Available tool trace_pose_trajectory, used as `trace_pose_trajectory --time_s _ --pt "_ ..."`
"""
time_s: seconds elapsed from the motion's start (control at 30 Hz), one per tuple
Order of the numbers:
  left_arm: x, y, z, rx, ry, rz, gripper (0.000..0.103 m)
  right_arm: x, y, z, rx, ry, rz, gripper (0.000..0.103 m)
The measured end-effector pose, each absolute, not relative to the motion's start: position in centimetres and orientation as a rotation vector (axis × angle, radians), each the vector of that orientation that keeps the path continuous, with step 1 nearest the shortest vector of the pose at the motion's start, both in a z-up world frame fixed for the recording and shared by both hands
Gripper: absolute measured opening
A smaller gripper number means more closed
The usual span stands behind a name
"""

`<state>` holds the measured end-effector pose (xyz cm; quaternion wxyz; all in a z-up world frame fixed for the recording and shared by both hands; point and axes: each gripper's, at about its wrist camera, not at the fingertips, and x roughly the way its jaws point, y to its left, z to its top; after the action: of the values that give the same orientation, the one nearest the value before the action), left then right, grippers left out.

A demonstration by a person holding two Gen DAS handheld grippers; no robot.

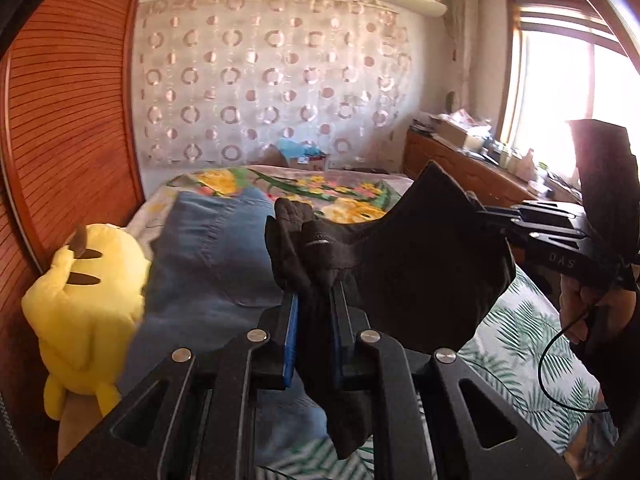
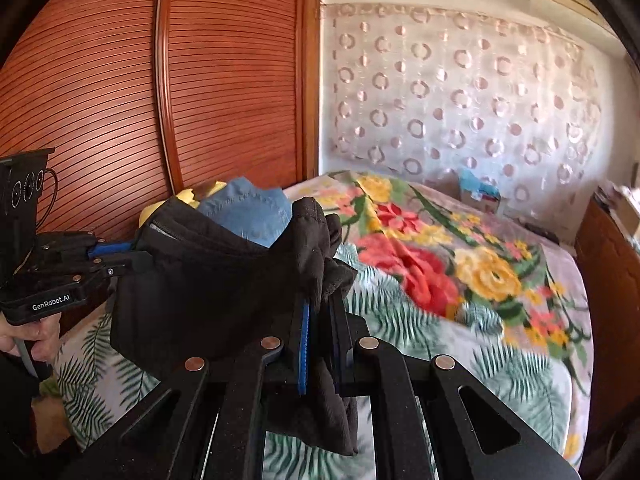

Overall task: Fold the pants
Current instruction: 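Carry the black shorts with both grippers over the folded blue jeans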

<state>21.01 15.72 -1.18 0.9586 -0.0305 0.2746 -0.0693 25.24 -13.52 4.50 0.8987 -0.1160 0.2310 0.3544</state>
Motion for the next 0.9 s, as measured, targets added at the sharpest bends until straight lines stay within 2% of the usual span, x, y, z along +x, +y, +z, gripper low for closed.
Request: trace_pose_trajectory --time_s 0.4,0.9 --pt "22.0 20.7 -2.6 -0.132 0.548 -0.022 0.015 30.1 -7.5 3.4 -0.372 0.449 0.813 0.008" --pt "20.1 23.9 -3.6 -0.254 0.505 0.050 0.015 35.7 -3.2 4.6 -0.453 0.464 0.949 0.008"
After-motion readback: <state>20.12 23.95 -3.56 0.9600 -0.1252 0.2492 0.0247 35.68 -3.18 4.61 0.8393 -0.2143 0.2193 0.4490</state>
